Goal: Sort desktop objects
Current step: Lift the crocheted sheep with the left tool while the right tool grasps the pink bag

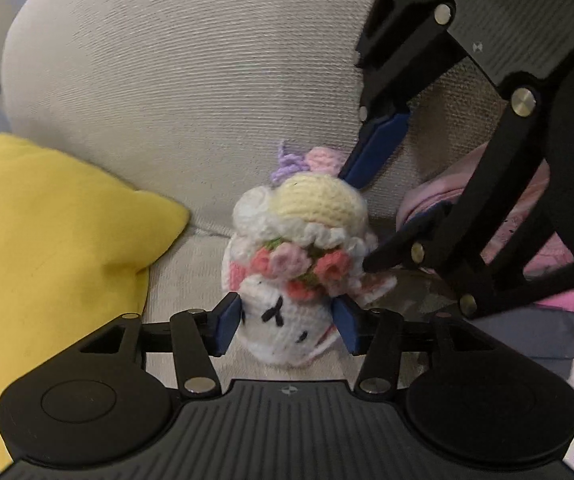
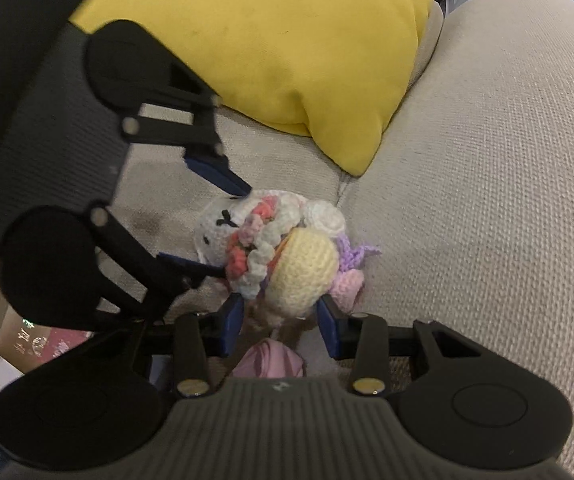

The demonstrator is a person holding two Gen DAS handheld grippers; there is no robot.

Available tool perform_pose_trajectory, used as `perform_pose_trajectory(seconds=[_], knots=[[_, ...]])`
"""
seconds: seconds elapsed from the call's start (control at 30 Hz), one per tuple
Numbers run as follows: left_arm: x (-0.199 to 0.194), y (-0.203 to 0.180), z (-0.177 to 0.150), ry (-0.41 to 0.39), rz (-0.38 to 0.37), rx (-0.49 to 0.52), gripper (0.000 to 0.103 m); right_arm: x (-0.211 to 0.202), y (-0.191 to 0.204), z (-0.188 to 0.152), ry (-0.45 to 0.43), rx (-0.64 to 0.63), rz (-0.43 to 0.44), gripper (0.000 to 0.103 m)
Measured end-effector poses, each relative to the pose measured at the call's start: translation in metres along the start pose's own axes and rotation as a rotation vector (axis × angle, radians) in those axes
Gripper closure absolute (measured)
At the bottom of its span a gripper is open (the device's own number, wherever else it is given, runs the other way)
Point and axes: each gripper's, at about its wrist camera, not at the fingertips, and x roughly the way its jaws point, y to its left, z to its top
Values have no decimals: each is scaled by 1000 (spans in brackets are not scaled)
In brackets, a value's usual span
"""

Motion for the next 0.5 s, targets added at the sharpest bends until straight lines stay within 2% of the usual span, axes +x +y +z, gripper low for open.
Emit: perform_pose_trajectory(seconds=[0.1, 0.23, 0.37, 0.5], knots=[[7, 1, 3, 15, 3, 1, 41, 4, 4, -1, -1, -16, -14, 60], [7, -1, 2, 23, 26, -20, 48, 5, 5, -1, -1, -17, -20, 61], [-3, -2, -3, 40, 66, -98, 56, 2, 2, 3, -3, 15, -4, 60], [-18, 5, -13, 88, 82, -216, 60, -3, -1, 0, 8, 73, 30, 61]])
